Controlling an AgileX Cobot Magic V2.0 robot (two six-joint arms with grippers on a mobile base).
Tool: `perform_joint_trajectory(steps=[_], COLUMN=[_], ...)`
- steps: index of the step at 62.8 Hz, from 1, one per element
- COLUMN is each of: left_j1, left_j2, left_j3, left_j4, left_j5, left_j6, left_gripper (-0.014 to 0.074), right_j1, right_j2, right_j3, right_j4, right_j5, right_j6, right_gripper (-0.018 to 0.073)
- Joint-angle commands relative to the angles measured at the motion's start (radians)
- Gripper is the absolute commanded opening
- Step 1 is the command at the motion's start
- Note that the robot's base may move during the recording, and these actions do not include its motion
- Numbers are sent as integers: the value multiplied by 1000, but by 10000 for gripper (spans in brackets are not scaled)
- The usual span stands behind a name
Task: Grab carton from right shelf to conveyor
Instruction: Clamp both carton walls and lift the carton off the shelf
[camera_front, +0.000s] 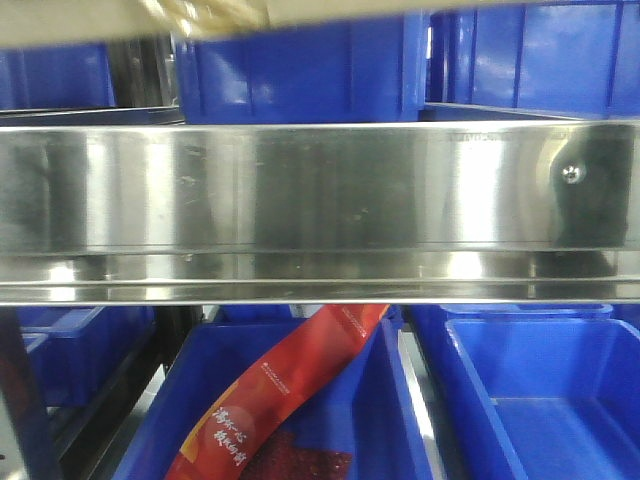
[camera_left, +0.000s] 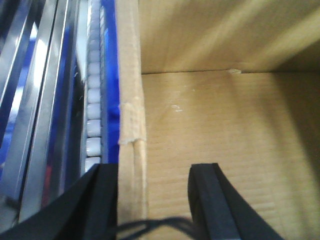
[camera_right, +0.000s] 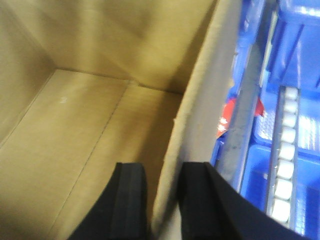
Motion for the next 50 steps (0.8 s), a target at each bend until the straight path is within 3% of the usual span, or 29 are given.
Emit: perform_joint_trajectory(steps=[1,19,30,50], left_j1=[-16,-152,-208,-223], left_j2=[-71,-247,-358,-397], left_j3=[17,153,294,414], left_j4=[33,34,34,9], left_j5=[29,29,29,29], left_j6=[35,33,-24,-25], left_gripper=[-17,-17,-17,-17], right_j1=[5,76,96,96], right_j2=[-83,-328,-439,-442], right_j3=[58,389,540,568], right_j4=[-56,-53,-17,8], right_j5=[-39,-39,-62,-226], right_j6=[-25,-25,-25,-25], right_gripper=[-66,-66,-66,-66])
